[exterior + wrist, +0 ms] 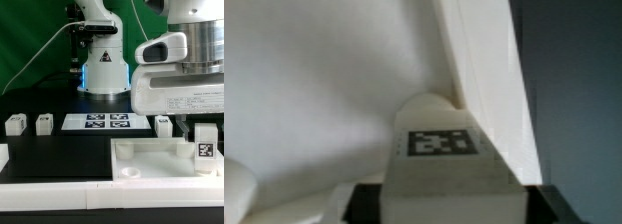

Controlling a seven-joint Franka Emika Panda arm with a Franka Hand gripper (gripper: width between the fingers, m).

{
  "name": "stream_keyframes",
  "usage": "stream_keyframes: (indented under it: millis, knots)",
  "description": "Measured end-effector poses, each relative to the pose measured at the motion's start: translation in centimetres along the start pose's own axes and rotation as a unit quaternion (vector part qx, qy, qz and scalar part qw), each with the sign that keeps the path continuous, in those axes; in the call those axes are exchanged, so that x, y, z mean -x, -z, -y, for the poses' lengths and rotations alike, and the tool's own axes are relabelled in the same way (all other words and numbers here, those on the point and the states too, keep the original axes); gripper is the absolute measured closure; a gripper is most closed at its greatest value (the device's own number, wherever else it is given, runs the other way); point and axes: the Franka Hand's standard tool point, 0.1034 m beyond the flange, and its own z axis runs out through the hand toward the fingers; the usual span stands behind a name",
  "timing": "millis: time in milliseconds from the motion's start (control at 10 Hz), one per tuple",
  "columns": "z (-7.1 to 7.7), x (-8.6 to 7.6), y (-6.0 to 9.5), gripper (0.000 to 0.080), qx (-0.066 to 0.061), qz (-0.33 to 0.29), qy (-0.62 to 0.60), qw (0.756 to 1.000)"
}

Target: Assemble one leg

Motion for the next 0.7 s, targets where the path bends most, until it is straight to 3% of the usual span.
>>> stream_keyframes:
  millis: [400,700]
  knots:
    - [0.15,0.12,-0.04,0.0506,0.000,-0.001,-0.229,0.973]
    - [0.26,0.19,-0.10,0.0506,-0.003,0.003,-0.355,0.935]
